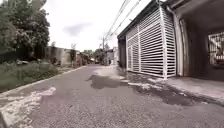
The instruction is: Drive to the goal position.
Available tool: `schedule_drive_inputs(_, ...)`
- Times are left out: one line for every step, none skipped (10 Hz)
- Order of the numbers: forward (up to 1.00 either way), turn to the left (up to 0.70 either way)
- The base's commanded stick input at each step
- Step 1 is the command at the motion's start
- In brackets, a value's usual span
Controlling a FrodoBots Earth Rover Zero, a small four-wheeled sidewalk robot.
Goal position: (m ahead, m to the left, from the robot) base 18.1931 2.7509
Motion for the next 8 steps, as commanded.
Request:
schedule_drive_inputs(0.50,0.00)
schedule_drive_inputs(0.50,0.00)
schedule_drive_inputs(0.50,0.00)
schedule_drive_inputs(0.50,0.00)
schedule_drive_inputs(0.50,0.00)
schedule_drive_inputs(0.50,0.00)
schedule_drive_inputs(0.50,0.00)
schedule_drive_inputs(0.50,0.00)
